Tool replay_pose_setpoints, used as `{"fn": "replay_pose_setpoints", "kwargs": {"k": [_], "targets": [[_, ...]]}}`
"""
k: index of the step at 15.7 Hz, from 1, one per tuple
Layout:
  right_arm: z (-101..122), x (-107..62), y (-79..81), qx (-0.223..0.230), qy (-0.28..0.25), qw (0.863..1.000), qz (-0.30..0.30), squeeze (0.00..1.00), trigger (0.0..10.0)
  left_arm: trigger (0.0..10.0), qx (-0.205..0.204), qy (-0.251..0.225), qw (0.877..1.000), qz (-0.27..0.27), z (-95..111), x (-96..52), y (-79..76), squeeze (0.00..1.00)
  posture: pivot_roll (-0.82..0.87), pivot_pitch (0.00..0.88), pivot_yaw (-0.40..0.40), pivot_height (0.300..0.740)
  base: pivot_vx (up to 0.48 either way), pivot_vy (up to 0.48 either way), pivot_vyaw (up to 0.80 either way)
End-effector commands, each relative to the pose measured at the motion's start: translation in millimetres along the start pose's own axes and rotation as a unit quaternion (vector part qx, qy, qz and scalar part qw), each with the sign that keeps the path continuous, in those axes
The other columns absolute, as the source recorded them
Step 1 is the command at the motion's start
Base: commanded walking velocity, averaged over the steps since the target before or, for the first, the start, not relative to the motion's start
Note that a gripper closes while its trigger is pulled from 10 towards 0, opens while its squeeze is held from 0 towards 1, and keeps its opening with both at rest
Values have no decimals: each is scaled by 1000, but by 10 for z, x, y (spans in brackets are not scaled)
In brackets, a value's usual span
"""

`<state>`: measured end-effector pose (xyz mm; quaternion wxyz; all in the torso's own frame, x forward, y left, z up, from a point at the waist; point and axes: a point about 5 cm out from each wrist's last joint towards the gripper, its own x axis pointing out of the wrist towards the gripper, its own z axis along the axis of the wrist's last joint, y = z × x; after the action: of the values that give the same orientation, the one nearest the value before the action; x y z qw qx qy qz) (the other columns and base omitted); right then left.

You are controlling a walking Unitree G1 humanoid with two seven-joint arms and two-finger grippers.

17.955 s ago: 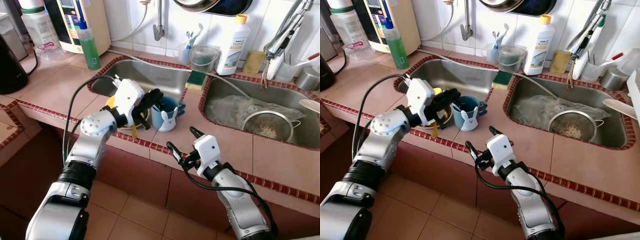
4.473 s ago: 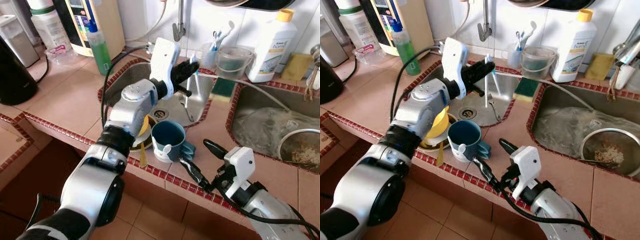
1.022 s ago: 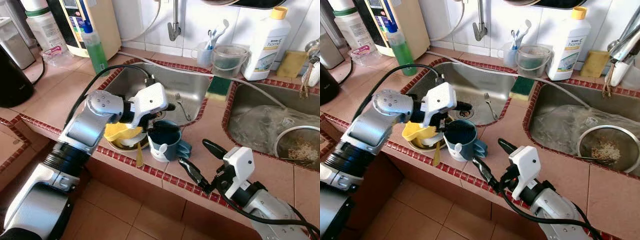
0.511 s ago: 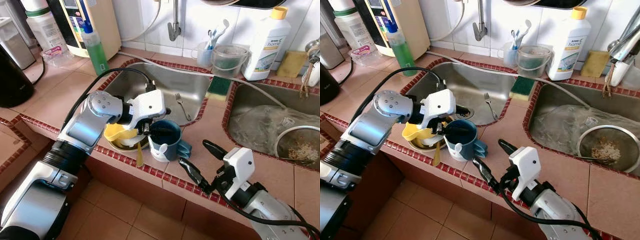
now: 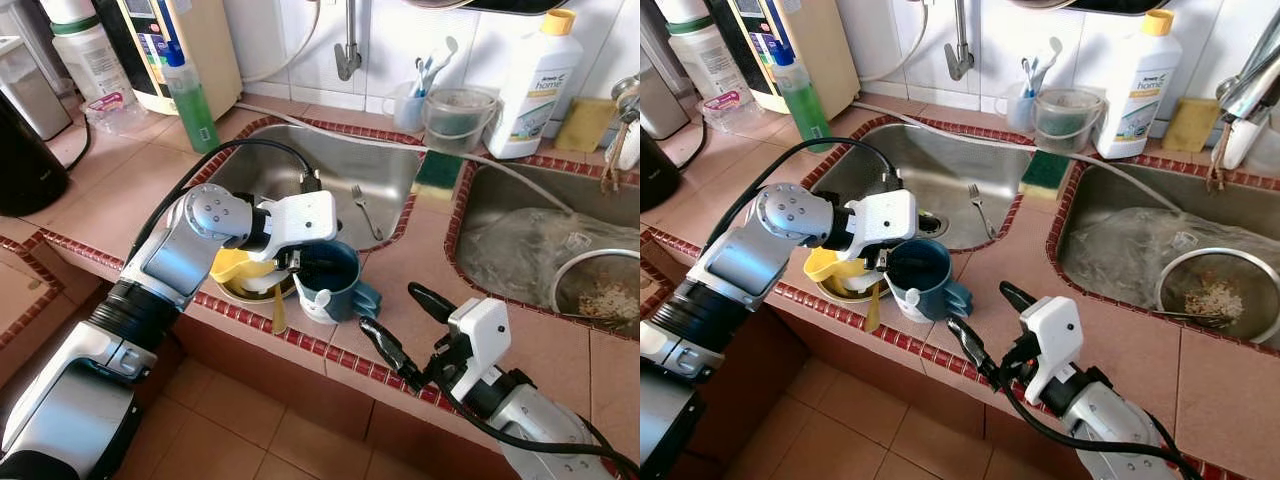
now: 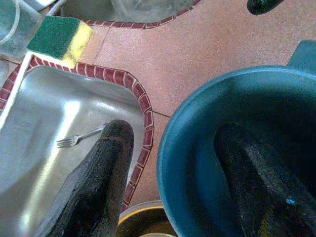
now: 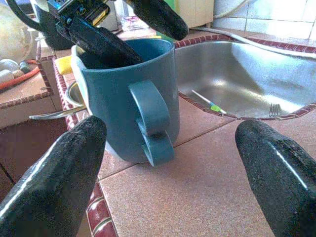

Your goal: Kitchen organization

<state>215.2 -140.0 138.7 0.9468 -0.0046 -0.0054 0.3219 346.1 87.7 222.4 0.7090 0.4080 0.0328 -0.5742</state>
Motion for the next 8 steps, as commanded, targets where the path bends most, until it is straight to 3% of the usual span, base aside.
{"fn": "replay_pose_setpoints", "kwargs": {"k": [1,8], "targets": [[44,0,33,-2,-6,1000,4,0,10000,0,24,11,1000,-7,7,-23,-14,0,-187,124,129,740,0,0,0],[40,15,33,-1,-8,1000,4,0,10000,0,26,6,999,-19,16,-53,-29,0,-177,120,132,740,0,0,0]]}}
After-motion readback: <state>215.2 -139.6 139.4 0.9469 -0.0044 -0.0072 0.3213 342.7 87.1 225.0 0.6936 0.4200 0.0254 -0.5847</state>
